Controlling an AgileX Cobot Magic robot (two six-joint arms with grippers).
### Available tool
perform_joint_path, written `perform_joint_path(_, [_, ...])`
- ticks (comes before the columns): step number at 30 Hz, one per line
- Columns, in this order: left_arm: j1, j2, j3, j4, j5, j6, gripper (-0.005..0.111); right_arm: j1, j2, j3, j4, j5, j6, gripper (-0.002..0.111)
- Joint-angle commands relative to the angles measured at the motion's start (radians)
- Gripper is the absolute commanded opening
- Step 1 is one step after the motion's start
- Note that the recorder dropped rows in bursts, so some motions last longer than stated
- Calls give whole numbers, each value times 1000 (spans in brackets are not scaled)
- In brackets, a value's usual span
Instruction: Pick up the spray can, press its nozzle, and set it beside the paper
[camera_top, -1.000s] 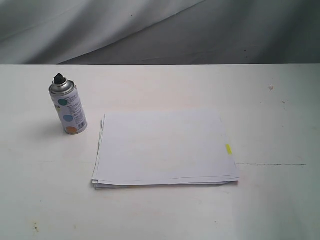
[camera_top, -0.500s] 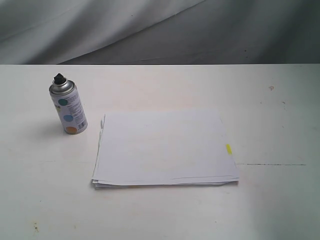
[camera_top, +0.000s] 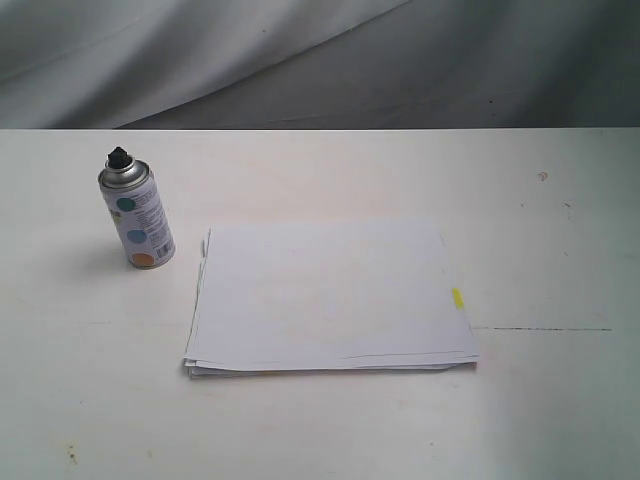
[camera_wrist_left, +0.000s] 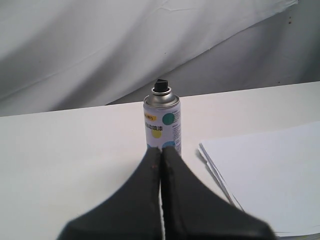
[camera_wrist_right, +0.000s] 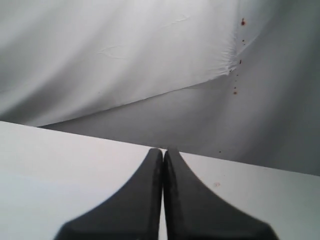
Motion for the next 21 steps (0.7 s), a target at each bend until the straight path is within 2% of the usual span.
perform_joint_path(1, [0, -1, 4, 3, -1, 0, 0, -2, 0, 70, -325, 8, 350, 0])
perform_joint_path(7, [0, -3, 4, 3, -1, 0, 0, -2, 0, 73, -390, 50, 415, 0])
perform_joint_path(21, [0, -3, 4, 3, -1, 0, 0, -2, 0, 73, -390, 54, 415, 0])
